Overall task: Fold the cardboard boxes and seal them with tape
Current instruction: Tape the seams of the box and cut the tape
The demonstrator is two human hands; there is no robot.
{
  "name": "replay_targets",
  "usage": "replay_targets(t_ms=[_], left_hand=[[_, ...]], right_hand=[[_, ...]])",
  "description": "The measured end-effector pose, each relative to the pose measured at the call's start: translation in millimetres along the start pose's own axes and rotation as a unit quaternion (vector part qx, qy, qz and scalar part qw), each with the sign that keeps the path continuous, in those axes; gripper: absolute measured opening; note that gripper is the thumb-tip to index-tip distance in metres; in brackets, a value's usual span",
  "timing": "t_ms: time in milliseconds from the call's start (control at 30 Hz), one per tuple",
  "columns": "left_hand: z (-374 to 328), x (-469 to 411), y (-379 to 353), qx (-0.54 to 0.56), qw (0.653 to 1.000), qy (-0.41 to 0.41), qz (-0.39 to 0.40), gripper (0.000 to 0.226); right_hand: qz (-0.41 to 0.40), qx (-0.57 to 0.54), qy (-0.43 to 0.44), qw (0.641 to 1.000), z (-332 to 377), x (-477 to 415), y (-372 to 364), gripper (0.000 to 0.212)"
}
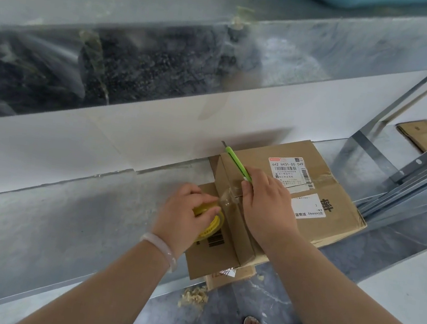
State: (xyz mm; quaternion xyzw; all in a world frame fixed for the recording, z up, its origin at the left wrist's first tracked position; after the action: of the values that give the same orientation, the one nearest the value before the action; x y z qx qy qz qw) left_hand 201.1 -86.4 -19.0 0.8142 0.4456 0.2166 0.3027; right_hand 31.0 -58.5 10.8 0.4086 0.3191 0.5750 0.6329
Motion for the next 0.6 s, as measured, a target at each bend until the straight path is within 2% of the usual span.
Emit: replay_targets(t_ms=[100,267,600], left_hand=[[-3.9,-2.0,-1.7,-0.036,0.999,-0.01,0.014,0.029],[-2.8,-9.5,1.5,-0.035,0.999,0.017,0.002,0.027],[-7.7,-16.1,-6.0,-0.08,0.996,-0.011,-0.023,0.02]], right_hand=[[0.002,0.001,-0.002,1.0,1.2,0.1,1.0,0.032],[0.001,-0.006,0.001,1.0,1.4,2.2,2.1,0.031],[-0.024,-0.03,0.02,0.999,4.0,7.7,8.6,0.037]])
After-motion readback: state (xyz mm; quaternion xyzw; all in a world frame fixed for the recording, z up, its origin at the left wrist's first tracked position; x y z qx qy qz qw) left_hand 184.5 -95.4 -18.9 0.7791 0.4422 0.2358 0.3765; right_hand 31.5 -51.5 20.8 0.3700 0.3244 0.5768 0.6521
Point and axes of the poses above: each hand's wrist, its own x-axis away from the middle knuckle, its own y-axis out of the back of the hand, z = x × y, the point moved 3 cm from there along -x, towards the middle knuckle, and after that the axes turned 14 degrees about z, right-handed, at the moved point
